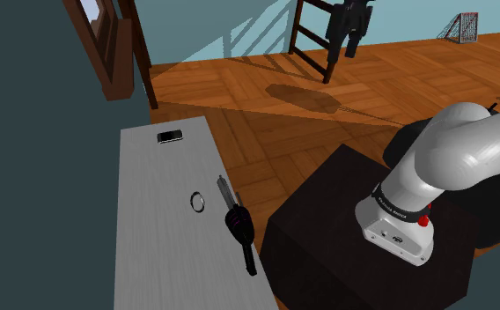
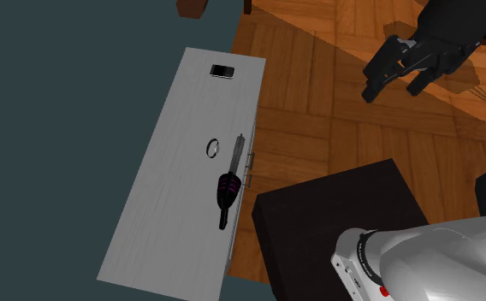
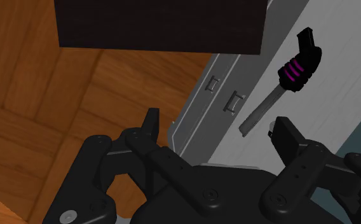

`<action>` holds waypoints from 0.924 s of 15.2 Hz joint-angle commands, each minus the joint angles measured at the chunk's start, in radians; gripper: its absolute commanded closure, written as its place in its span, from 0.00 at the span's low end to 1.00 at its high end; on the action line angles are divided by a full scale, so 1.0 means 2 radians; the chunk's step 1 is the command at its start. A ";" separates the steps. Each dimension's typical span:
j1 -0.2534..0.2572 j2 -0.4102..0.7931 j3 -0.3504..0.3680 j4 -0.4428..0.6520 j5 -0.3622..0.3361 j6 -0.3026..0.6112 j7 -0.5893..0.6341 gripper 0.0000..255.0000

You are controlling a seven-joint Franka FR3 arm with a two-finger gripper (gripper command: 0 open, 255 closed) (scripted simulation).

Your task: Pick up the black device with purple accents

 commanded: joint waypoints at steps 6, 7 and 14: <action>0.007 -0.002 0.047 -0.065 0.033 0.066 0.060 0.00; 0.009 0.000 0.057 -0.076 0.040 0.080 0.072 0.00; 0.024 0.043 0.128 -0.133 0.091 0.186 0.151 0.00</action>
